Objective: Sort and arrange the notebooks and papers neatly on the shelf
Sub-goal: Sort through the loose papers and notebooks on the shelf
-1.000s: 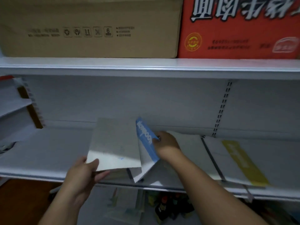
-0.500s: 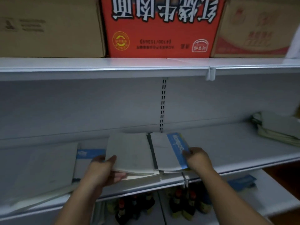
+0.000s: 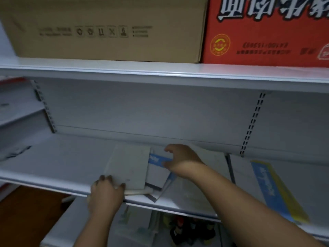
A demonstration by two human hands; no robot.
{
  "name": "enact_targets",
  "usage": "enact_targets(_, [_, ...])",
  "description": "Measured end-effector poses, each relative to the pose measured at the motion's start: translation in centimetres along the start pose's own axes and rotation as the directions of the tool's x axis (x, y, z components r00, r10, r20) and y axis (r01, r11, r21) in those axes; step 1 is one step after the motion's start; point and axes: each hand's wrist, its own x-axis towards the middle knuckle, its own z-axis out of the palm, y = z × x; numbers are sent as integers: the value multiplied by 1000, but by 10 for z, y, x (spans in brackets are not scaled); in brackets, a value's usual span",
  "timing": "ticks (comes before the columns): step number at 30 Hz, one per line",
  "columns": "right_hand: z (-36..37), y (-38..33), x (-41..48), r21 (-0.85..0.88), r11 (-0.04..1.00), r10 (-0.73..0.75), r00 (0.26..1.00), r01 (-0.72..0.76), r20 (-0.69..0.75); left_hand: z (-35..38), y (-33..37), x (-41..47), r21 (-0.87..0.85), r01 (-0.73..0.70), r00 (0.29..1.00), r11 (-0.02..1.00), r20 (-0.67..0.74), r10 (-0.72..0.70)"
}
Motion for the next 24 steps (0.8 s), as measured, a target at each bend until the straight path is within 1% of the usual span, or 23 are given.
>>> enact_targets(2, [21, -13, 28, -120, 993, 3, 993, 11, 114, -3, -8, -3, 6, 10, 1000, 1000, -19, -10])
enact_targets(4, [40, -13, 51, -211, 977, 57, 981, -17, 187, -8, -19, -1, 13, 32, 999, 999, -23, -31])
enact_targets(7, [62, -3, 69, -329, 937, 205, 948, -119, 242, -9, -38, 6, -55, 10, 999, 998, -40, -12])
enact_targets(9, [72, 2, 75, -361, 920, 258, 930, -154, 261, -7, -46, 10, -91, -14, 998, 996, -57, 9])
enact_targets(11, [75, 2, 78, -378, 912, 258, 937, -156, 236, -10, -48, 15, -109, 8, 999, 994, -39, -12])
enact_targets(14, [71, -10, 79, -467, 870, 252, 956, -156, 151, -17, -48, 23, -122, 37, 999, 992, 24, -34])
enact_targets(16, [68, -21, 77, -474, 864, 230, 970, -167, 77, -23, -45, 28, -98, 46, 996, 994, 82, -38])
enact_targets(17, [66, -26, 76, -428, 887, 204, 978, -171, 32, -27, -43, 30, -75, 43, 993, 996, 111, -34])
enact_targets(19, [59, -36, 71, -254, 955, 141, 988, -151, -55, -34, -39, 33, -83, 48, 987, 995, 156, -34])
enact_targets(20, [54, -40, 67, -153, 979, 121, 989, -133, -88, -37, -36, 34, -151, 59, 986, 987, 166, -34])
enact_targets(21, [49, -43, 62, -56, 992, 101, 986, -109, -130, -42, -32, 33, -270, 81, 984, 959, 173, -34])
enact_targets(22, [43, -44, 56, 44, 995, 96, 978, -89, -184, -46, -25, 32, -420, 100, 984, 902, 174, -28])
enact_targets(23, [37, -43, 49, 144, 987, 106, 965, -72, -240, -52, -16, 28, -568, 128, 981, 813, 195, -19])
enact_targets(24, [30, -38, 40, 242, 968, 129, 948, -57, -291, -57, -6, 24, -678, 174, 970, 714, 245, -4])
